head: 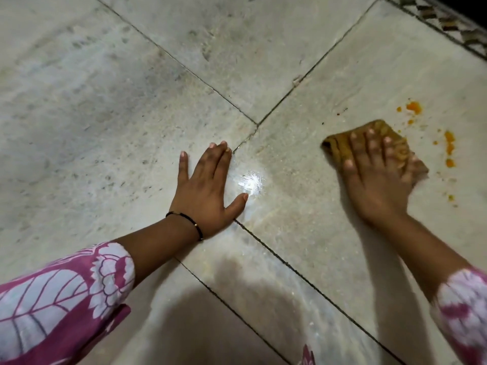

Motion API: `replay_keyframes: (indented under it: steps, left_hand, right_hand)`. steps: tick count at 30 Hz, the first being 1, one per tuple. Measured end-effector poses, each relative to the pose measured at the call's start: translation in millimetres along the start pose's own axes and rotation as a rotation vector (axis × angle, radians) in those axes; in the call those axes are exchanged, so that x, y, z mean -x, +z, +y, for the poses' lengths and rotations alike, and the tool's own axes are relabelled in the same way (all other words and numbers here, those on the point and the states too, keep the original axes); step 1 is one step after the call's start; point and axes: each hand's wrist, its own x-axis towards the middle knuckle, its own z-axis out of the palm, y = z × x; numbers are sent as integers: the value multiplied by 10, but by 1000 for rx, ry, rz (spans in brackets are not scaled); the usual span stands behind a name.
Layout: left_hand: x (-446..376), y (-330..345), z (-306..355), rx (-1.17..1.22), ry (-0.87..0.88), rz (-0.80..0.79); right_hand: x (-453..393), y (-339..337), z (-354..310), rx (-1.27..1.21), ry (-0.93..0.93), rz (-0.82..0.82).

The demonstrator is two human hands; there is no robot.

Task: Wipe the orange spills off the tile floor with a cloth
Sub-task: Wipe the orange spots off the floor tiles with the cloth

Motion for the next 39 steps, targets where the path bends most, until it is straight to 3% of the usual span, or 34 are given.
replay_keyframes:
  steps: [2,5,9,15,20,22,24,28,30,34,39]
  left_hand:
    - [0,4,4,-5,1,-8]
    - [2,7,11,-14,-1,-11]
    - [0,14,9,-23,-5,-5]
    - [8,17,-6,15,4,-22]
    - [13,-11,4,-2,-1,-53]
    - [6,-3,3,-15,2,-42]
    - [3,4,6,-26,4,-38]
    - [25,-10,-5,-65,-12,-70]
    - [-7,-54,43,-79,14,-122]
    - [-68,-218,161,-103,52,-220]
    - [-6,-279,431,-151,372,-251]
  right_hand:
    - [268,56,-276,-19,-17,-4]
    - [386,173,-897,2,-202,-12]
    - [-149,206,-1359,75,-315,-13]
    - [-1083,-164,-456,114,-184,-261]
    - [-376,-300,419,224,-291,-401]
    - [177,-234,538,229,-371,-421]
    - [639,-73,504,224,-531,-322]
    - [578,-2,183,237,-824,-250]
    - [344,-118,302,227,-747,-239]
    - [123,-276,1056,279,-382,-317]
    - [1015,-140,1560,183,-390,-157]
